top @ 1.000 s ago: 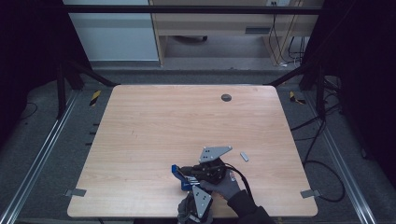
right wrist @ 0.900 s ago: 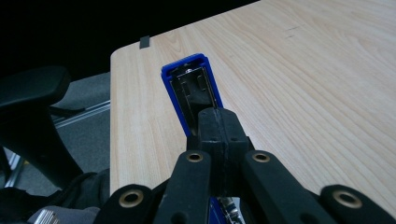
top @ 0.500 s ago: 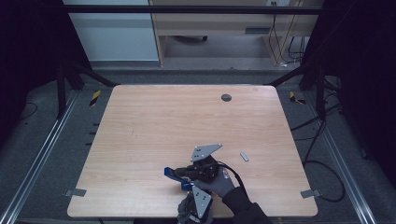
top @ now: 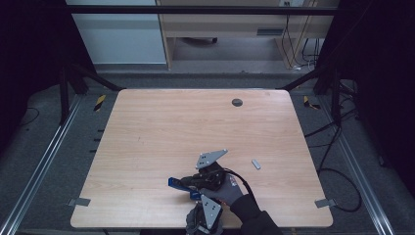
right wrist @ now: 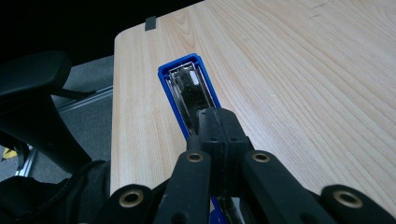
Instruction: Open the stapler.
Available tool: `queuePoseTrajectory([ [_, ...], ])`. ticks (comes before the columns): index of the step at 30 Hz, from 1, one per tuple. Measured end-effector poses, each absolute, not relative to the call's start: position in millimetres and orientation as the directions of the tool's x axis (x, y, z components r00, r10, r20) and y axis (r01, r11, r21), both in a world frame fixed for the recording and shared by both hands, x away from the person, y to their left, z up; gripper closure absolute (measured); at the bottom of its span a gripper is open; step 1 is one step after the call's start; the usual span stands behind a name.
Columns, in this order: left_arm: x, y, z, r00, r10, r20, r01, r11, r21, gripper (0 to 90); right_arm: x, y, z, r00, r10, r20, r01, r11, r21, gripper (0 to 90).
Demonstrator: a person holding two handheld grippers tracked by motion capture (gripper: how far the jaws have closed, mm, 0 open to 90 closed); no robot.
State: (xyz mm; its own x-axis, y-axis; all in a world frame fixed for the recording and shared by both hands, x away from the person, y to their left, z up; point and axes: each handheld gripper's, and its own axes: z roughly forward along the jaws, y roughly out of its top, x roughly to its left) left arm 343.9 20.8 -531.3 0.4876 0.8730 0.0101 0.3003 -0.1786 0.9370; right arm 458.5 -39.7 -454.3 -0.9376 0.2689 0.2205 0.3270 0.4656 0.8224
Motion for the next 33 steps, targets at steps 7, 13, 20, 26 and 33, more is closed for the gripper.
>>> queuePoseTrajectory([
  [7, 343.0, 20.4, -531.9, 0.482, 0.876, 0.020, 0.293, -0.182, 0.939, 90.0, 459.9, -36.2, -457.6, -0.939, 0.270, 0.215, 0.327, 0.496, 0.804, 90.0],
  [13, 342.8, 20.7, -532.0, 0.479, 0.878, 0.016, 0.293, -0.177, 0.939, 90.0, 460.8, -29.0, -460.8, -0.942, 0.271, 0.199, 0.319, 0.531, 0.785, 90.0],
  [20, 342.7, 21.0, -532.0, 0.479, 0.878, 0.020, 0.293, -0.182, 0.939, 90.0, 461.6, -18.3, -466.0, -0.945, 0.271, 0.181, 0.310, 0.574, 0.758, 90.0],
  [26, 342.6, 20.9, -532.0, 0.477, 0.878, 0.023, 0.292, -0.183, 0.939, 90.0, 461.2, -11.3, -469.7, -0.943, 0.286, 0.171, 0.320, 0.628, 0.710, 90.0],
  [33, 342.8, 20.9, -532.0, 0.479, 0.878, 0.023, 0.292, -0.183, 0.939, 90.0, 461.8, -11.0, -469.6, -0.940, 0.290, 0.178, 0.327, 0.625, 0.709, 90.0],
])
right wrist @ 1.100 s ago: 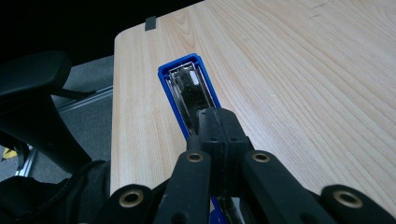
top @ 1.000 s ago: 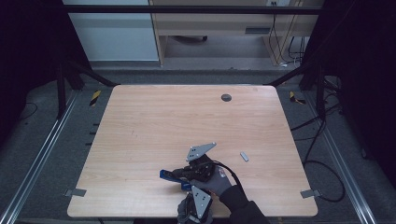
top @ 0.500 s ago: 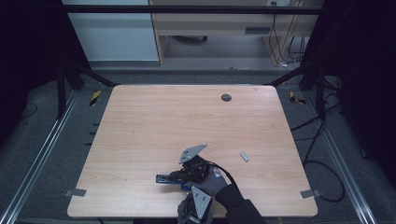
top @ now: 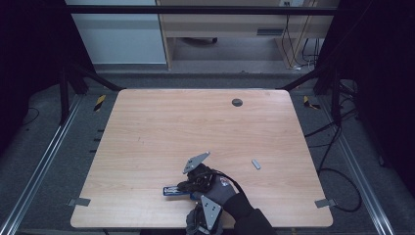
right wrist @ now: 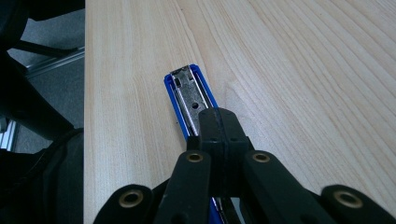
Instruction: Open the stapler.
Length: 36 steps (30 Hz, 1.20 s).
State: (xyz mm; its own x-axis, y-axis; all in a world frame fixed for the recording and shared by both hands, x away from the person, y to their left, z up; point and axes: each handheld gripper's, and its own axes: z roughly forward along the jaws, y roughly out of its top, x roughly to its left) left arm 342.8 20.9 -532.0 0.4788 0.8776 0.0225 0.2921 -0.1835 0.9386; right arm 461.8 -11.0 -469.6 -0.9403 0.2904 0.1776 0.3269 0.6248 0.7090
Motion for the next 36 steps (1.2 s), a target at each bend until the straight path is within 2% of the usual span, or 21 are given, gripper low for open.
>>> queuePoseTrajectory([
  [12, 343.7, 22.4, -531.6, 0.485, 0.874, -0.002, 0.303, -0.166, 0.938, 90.0, 463.5, -25.4, -462.7, -0.933, 0.323, 0.157, 0.323, 0.563, 0.761, 90.0],
  [18, 344.7, 23.8, -530.6, 0.501, 0.866, -0.019, 0.311, -0.160, 0.937, 85.6, 465.8, -45.5, -454.1, -0.907, 0.397, 0.140, 0.337, 0.487, 0.806, 88.0],
  [28, 350.0, 33.4, -521.7, 0.534, 0.843, -0.065, 0.353, -0.153, 0.923, 74.6, 469.8, -95.9, -434.1, -0.804, 0.588, 0.093, 0.342, 0.329, 0.880, 75.5],
  [36, 361.5, 46.9, -491.0, 0.598, 0.801, -0.039, 0.323, -0.196, 0.926, 67.2, 467.5, -129.4, -425.5, -0.742, 0.667, 0.069, 0.338, 0.283, 0.898, 66.5],
])
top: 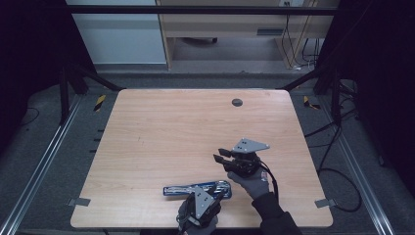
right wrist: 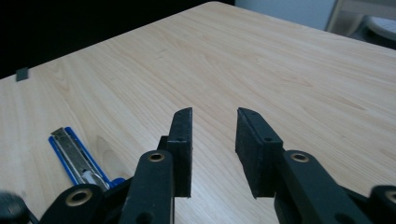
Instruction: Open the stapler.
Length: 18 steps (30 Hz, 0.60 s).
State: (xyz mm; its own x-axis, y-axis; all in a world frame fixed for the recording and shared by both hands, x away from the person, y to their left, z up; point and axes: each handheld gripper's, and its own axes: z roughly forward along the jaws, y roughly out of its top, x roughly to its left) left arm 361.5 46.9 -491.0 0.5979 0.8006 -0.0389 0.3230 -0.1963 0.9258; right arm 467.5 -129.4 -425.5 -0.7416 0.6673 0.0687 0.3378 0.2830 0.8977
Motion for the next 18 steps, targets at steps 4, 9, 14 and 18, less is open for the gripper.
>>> queuePoseTrajectory([
  [4, 369.3, 52.3, -479.3, 0.616, 0.787, -0.032, 0.319, -0.212, 0.924, 63.9, 466.4, -139.9, -424.4, -0.723, 0.688, 0.064, 0.339, 0.272, 0.900, 63.3],
  [9, 393.4, 67.5, -455.5, 0.638, 0.770, -0.005, 0.319, -0.258, 0.912, 60.2, 464.2, -160.2, -421.5, -0.683, 0.728, 0.056, 0.346, 0.256, 0.902, 57.5],
  [14, 411.1, 79.1, -439.1, 0.661, 0.748, 0.056, 0.289, -0.323, 0.901, 58.9, 463.9, -174.3, -420.3, -0.654, 0.755, 0.050, 0.360, 0.252, 0.898, 55.5],
  [18, 422.2, 87.2, -431.3, 0.660, 0.750, 0.040, 0.299, -0.311, 0.902, 58.4, 463.8, -182.1, -419.7, -0.637, 0.769, 0.047, 0.369, 0.251, 0.895, 55.5],
])
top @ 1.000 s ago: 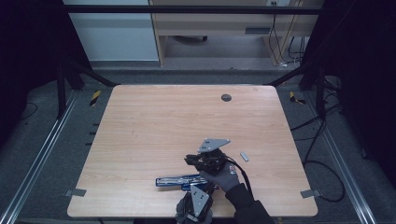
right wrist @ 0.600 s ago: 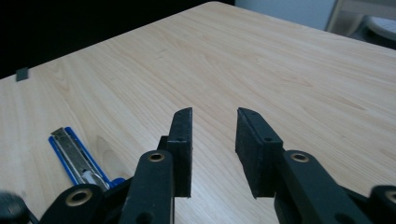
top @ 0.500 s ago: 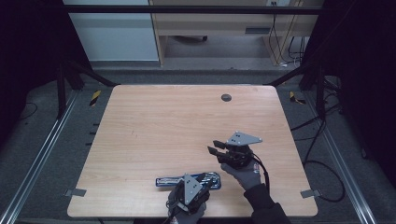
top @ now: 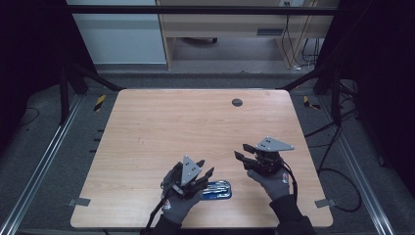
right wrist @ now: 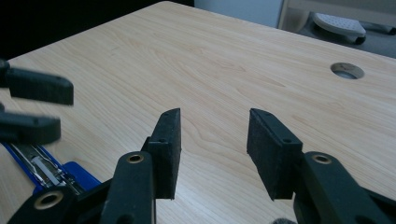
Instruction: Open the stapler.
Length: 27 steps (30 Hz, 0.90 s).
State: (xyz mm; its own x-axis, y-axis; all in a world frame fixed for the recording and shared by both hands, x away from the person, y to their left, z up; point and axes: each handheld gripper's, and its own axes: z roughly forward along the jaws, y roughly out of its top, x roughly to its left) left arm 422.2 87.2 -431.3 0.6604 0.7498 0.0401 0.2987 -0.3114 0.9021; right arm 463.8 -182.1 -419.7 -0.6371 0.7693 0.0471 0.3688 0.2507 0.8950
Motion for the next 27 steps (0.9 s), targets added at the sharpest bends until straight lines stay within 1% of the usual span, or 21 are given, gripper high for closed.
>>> queuePoseTrajectory([
  [3, 434.1, 93.9, -420.5, 0.639, 0.764, 0.090, 0.289, -0.346, 0.892, 58.0, 463.9, -190.5, -418.3, -0.618, 0.785, 0.035, 0.380, 0.260, 0.888, 55.6],
  [10, 445.8, 107.8, -410.0, 0.657, 0.747, 0.105, 0.292, -0.380, 0.878, 55.6, 464.4, -203.2, -417.7, -0.596, 0.802, 0.035, 0.408, 0.265, 0.874, 56.1],
  [14, 450.3, 130.1, -409.3, 0.643, 0.755, 0.126, 0.309, -0.407, 0.860, 54.8, 465.0, -210.9, -417.5, -0.577, 0.816, 0.030, 0.433, 0.275, 0.859, 55.6],
  [16, 450.7, 134.8, -410.3, 0.637, 0.760, 0.127, 0.314, -0.406, 0.859, 54.5, 465.5, -212.9, -417.1, -0.579, 0.814, 0.035, 0.445, 0.280, 0.851, 54.3],
  [17, 451.4, 146.1, -412.5, 0.626, 0.769, 0.130, 0.326, -0.410, 0.852, 54.4, 465.4, -213.5, -416.7, -0.578, 0.816, 0.032, 0.451, 0.286, 0.846, 53.5],
  [18, 451.4, 146.1, -412.5, 0.626, 0.769, 0.130, 0.326, -0.410, 0.852, 54.4, 465.4, -213.5, -416.7, -0.578, 0.816, 0.032, 0.451, 0.286, 0.846, 53.5],
  [19, 452.2, 158.0, -415.9, 0.616, 0.779, 0.116, 0.345, -0.400, 0.849, 54.4, 465.4, -214.5, -415.7, -0.572, 0.820, 0.018, 0.462, 0.305, 0.833, 52.5],
  [20, 452.2, 158.0, -415.9, 0.616, 0.779, 0.116, 0.345, -0.400, 0.849, 54.4, 465.4, -214.5, -415.7, -0.572, 0.820, 0.018, 0.462, 0.305, 0.833, 52.5],
  [21, 452.3, 169.2, -420.1, 0.601, 0.791, 0.109, 0.359, -0.390, 0.848, 54.3, 465.7, -216.2, -414.8, -0.565, 0.825, 0.005, 0.468, 0.315, 0.825, 52.4],
  [23, 452.0, 172.9, -421.8, 0.595, 0.797, 0.107, 0.365, -0.386, 0.848, 54.3, 466.0, -216.8, -414.5, -0.558, 0.830, 0.001, 0.474, 0.318, 0.821, 52.5],
  [25, 451.8, 189.6, -428.0, 0.568, 0.817, 0.105, 0.386, -0.376, 0.842, 54.2, 466.5, -219.3, -413.6, -0.556, 0.831, -0.019, 0.477, 0.337, 0.812, 52.7],
  [27, 450.7, 197.2, -431.2, 0.565, 0.819, 0.104, 0.396, -0.379, 0.837, 54.0, 467.6, -220.5, -413.7, -0.550, 0.835, -0.017, 0.493, 0.342, 0.800, 52.7],
])
